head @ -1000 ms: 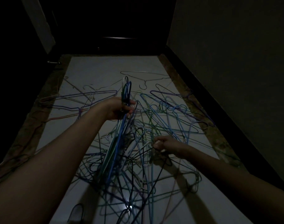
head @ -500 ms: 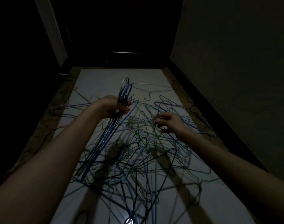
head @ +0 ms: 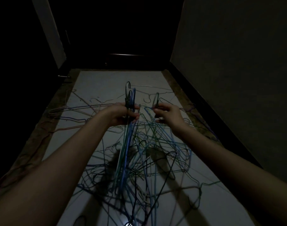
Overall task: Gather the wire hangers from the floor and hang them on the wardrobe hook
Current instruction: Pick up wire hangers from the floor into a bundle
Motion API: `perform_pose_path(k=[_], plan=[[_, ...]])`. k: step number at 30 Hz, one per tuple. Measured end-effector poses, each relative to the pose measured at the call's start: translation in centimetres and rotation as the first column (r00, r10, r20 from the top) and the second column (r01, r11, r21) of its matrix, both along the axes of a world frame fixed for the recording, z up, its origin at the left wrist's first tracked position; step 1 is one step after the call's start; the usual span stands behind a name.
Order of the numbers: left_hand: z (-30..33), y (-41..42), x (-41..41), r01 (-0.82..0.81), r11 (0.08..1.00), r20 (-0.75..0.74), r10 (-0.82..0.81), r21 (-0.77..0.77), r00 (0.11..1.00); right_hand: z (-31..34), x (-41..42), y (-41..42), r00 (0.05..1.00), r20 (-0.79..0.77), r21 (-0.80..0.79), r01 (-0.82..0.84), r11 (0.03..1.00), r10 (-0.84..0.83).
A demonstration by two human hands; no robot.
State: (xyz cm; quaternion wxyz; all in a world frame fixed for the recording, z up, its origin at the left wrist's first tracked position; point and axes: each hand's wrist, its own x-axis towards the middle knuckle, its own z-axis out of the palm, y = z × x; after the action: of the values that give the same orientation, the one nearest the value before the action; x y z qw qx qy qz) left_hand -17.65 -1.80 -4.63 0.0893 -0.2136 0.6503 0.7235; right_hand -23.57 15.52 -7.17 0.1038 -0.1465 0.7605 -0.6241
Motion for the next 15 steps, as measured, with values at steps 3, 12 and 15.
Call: perform_pose_path(k=[3,12,15], plan=[[-0.2,1.1,0.0,0.069,0.996,0.011,-0.068,-0.062,0.998,0.4,0.5,-1.9,0.998,0.014,-0.036,-0.058,0.998,0.058],[-2.0,1.1,0.2,0.048,0.996,-0.018,-0.049,-0.073,0.999,-0.6,0.9,-3.3,0.992,0.012,-0.042,-0.125,0.991,0.126],[-2.3,1.1,0.4,-0.004,0.998,-0.006,0.004,-0.058,1.0,-0.9,1.1,-3.2,0.981,0.049,-0.008,-0.189,0.982,0.189]])
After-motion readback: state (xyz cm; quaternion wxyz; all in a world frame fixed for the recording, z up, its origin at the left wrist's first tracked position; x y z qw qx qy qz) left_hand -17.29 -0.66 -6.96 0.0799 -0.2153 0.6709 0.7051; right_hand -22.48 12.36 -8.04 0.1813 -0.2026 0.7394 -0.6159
